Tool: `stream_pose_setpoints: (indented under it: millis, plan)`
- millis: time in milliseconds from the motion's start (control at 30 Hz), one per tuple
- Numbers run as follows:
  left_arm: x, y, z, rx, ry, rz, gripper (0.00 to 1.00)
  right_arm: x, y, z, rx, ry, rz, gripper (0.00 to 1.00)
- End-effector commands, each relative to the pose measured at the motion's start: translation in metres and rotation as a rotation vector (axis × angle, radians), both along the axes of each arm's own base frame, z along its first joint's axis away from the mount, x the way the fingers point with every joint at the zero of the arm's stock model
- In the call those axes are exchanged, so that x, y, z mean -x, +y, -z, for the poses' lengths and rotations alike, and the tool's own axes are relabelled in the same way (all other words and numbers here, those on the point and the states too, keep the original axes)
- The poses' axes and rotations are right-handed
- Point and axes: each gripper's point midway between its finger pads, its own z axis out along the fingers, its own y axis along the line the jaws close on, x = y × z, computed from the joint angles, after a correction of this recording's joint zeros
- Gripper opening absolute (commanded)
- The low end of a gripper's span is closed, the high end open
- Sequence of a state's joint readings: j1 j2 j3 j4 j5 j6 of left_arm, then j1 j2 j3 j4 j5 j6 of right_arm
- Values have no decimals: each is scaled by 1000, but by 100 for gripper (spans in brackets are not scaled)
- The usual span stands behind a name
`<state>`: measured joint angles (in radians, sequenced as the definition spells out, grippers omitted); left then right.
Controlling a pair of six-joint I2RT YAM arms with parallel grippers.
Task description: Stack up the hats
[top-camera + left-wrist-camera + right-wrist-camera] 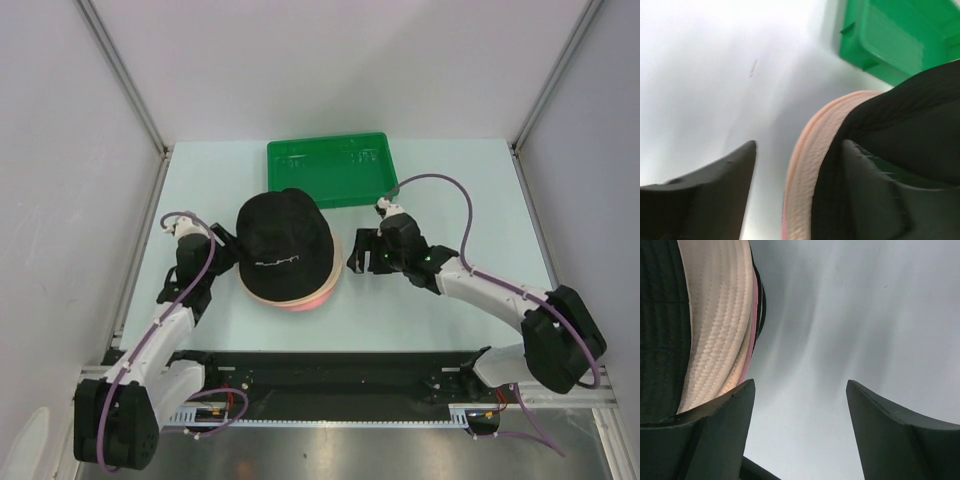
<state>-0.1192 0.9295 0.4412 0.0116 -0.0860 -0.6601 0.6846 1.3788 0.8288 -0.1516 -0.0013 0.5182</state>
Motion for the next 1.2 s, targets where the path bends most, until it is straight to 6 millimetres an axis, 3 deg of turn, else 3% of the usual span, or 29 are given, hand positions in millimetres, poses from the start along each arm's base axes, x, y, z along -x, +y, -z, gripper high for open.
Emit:
stream_pose_setpoints:
  millis: [0,100,233,300,500,600,833,1167]
  plan:
    - [8,12,-10,-28,29,-54,87,-9,-24,-21,14,-58,49,79]
    - [13,24,-16,-41,46,-101,100,-13,-40,-29,7,-72,85,80]
    - [20,44,-25,-12,52,-165,100,-15,-58,-41,1,-102,121,81]
    - [25,67,-37,-12,28,-239,100,-16,-72,-45,3,-117,151,81]
    - [30,97,-95,-139,-72,-288,100,-18,-116,-61,12,-191,273,82]
    - [27,99,-115,-236,-107,-227,100,-16,-135,-74,31,-262,339,82]
    - [30,95,-135,-334,-164,-151,100,-6,-176,-99,54,-433,498,82]
    - [27,86,-136,-328,-188,-92,100,1,-201,-98,121,-480,578,82]
